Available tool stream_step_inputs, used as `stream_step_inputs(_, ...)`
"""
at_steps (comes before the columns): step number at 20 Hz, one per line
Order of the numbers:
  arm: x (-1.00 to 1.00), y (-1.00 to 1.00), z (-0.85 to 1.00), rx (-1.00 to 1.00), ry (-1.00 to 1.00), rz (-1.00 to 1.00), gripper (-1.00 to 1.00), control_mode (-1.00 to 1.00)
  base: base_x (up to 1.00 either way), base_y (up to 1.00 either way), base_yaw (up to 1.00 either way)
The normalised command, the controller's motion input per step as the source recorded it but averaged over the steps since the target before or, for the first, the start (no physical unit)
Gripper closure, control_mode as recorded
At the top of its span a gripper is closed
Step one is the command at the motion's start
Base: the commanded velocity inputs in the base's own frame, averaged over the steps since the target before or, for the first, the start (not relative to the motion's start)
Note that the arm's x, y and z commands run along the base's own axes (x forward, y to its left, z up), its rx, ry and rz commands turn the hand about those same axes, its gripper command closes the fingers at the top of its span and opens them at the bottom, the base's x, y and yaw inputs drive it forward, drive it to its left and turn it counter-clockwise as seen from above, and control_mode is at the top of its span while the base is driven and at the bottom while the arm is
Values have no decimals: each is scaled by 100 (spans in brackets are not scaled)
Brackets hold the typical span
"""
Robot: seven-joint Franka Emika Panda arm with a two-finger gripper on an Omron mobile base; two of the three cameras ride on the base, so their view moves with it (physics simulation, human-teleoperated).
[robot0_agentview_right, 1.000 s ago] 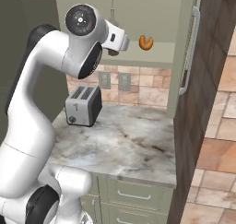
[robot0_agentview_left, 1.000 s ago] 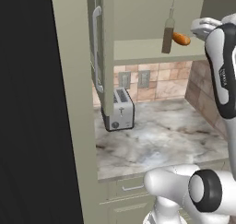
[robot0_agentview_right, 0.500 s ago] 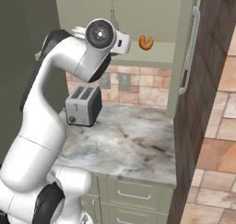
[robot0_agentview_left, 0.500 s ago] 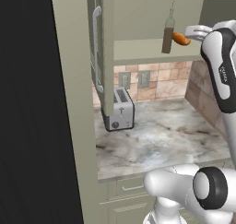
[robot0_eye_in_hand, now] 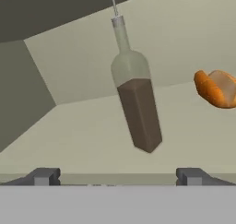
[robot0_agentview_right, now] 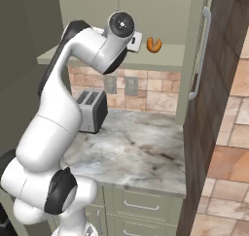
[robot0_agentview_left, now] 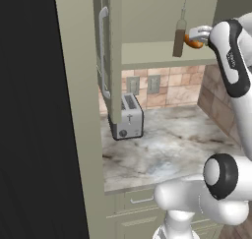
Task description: The dining table condiment station is running low on oil/vinegar bottle. Refill the condiment station by opening the cabinet and taking the oil/vinegar bottle from the cabinet and placing it on the dining table.
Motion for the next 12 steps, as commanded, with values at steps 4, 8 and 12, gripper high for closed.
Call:
stream_step_inputs(4, 44, 0, 0, -3, 9, 5, -100, -100, 0, 0, 0)
stream_step_inputs(8, 42, -3, 0, -1, 0, 2, -100, -100, 0, 0, 0)
stream_step_inputs(12, 38, -1, 0, -1, -3, 1, -100, -100, 0, 0, 0)
